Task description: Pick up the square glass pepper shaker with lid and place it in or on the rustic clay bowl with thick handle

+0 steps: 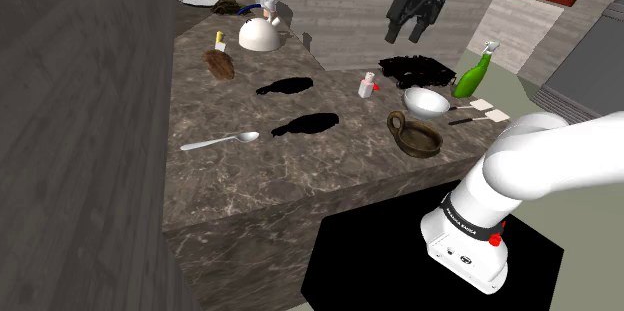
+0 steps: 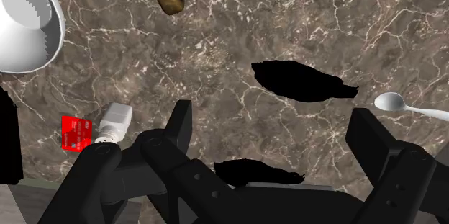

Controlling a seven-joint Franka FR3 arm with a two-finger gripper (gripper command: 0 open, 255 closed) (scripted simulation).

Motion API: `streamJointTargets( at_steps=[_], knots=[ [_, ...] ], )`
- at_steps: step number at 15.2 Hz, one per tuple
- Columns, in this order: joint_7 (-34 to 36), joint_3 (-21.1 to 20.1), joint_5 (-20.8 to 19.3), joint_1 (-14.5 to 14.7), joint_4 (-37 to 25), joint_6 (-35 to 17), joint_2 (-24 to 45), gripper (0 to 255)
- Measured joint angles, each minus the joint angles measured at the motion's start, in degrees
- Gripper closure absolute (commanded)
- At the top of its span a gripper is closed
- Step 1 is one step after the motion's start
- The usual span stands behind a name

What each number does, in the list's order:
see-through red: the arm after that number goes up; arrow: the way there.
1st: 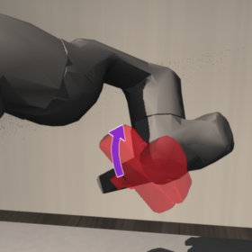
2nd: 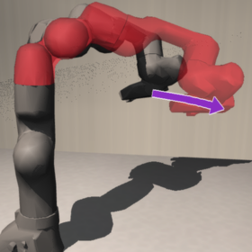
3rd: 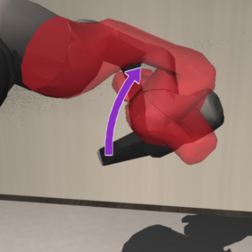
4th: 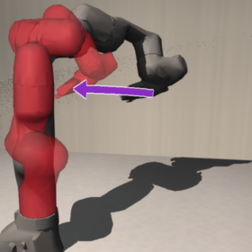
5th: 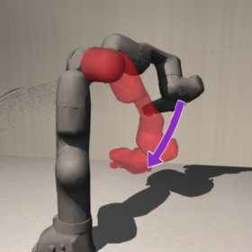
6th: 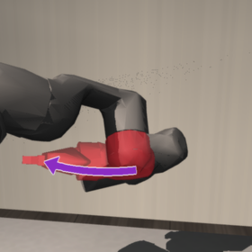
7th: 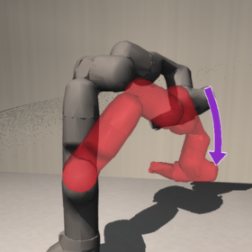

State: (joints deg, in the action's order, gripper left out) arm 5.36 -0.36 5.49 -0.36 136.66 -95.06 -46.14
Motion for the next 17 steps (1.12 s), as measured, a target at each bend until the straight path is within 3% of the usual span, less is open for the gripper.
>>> streamJointTargets(
  at_steps=[8,17],
  knots=[
    [-5.0,3.9,-2.8,-1.6,0.9,-7.0,8.6,0],
    [-13.1,10.0,-5.6,-3.8,-3.5,-15.8,25.4,0]
  ],
)
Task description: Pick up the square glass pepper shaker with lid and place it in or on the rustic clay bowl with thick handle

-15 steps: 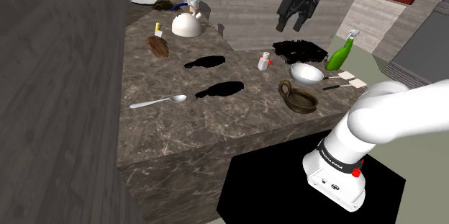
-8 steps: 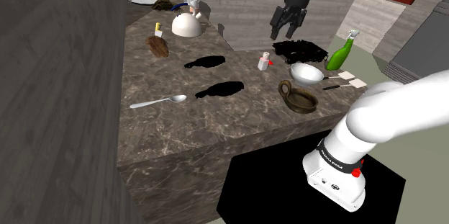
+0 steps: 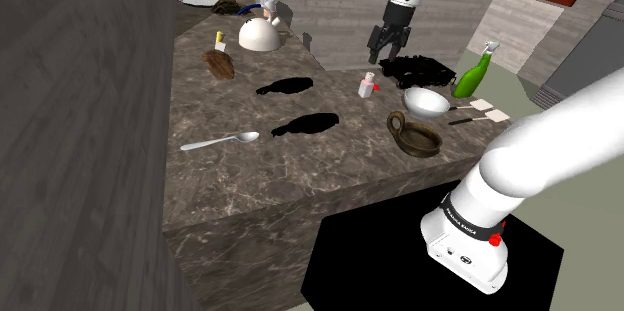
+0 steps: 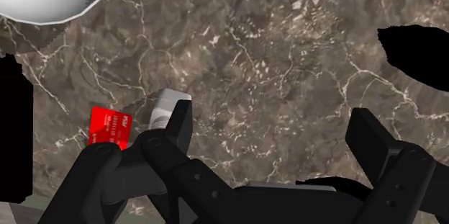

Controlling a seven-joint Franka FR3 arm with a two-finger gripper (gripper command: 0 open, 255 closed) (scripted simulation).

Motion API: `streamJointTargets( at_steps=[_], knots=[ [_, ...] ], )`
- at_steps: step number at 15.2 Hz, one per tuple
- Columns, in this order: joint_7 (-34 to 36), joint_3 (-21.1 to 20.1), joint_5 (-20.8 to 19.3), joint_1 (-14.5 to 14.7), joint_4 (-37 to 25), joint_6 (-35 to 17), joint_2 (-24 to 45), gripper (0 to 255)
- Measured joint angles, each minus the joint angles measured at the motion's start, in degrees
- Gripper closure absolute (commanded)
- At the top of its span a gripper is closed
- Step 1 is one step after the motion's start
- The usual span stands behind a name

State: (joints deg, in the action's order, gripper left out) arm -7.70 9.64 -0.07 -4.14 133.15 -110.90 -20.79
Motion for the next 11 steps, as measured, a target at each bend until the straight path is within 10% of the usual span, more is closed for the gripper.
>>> streamJointTargets(
  at_steps=[11],
  knots=[
    [-9.3,5.2,1.1,-2.5,-10.2,-7.9,22.0,0]
  ],
)
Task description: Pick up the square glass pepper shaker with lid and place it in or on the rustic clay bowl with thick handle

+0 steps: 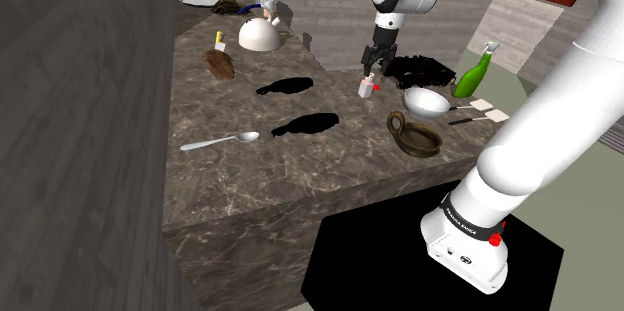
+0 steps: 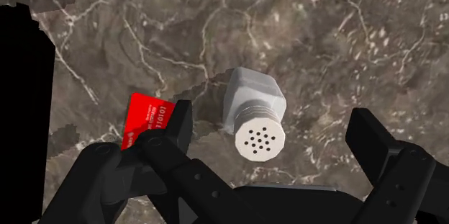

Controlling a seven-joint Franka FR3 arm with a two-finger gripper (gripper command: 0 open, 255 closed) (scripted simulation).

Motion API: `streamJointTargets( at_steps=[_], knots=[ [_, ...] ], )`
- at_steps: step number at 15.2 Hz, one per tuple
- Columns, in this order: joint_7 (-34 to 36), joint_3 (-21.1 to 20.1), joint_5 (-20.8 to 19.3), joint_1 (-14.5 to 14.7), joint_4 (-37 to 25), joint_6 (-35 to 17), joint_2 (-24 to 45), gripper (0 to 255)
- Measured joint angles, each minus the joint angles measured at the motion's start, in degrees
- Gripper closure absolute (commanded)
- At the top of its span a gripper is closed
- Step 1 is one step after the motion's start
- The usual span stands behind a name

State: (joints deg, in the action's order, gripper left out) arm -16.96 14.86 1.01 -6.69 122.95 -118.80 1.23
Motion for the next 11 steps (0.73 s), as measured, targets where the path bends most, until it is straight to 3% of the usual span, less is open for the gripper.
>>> streamJointTargets(
  at_steps=[11],
  knots=[
    [-0.9,0.0,1.1,-0.1,2.4,-5.9,3.8,0]
  ],
)
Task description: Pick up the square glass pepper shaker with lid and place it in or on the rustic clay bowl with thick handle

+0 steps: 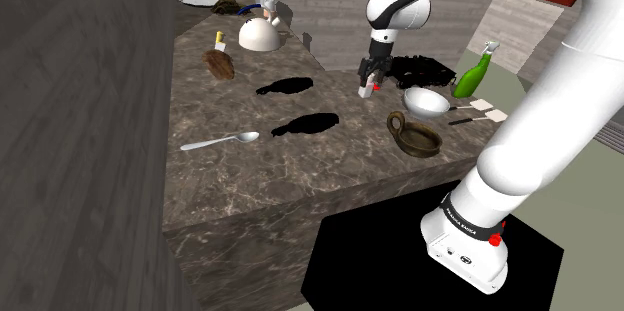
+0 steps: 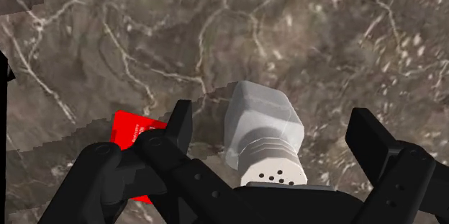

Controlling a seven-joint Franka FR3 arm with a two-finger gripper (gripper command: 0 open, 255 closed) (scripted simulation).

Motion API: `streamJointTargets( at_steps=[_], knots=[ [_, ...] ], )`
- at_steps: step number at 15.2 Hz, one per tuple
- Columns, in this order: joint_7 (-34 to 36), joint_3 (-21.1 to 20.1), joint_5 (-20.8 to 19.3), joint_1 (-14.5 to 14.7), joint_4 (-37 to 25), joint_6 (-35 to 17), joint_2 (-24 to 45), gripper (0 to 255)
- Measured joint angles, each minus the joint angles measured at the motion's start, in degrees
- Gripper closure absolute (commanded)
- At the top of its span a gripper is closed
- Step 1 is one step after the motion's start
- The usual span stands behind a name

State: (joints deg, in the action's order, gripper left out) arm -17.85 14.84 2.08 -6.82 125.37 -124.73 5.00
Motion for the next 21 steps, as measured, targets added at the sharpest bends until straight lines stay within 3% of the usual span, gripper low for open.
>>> streamJointTargets(
  at_steps=[3,4,14,21],
  knots=[
    [0.0,0.0,0.0,0.0,0.0,0.0,0.0,0],
    [0.0,0.0,0.0,0.0,0.0,0.0,0.0,255],
    [0.0,0.0,0.0,0.0,0.0,0.0,0.0,255],
    [0.6,0.1,-0.8,0.1,-2.0,4.4,-2.5,255]
  ],
)
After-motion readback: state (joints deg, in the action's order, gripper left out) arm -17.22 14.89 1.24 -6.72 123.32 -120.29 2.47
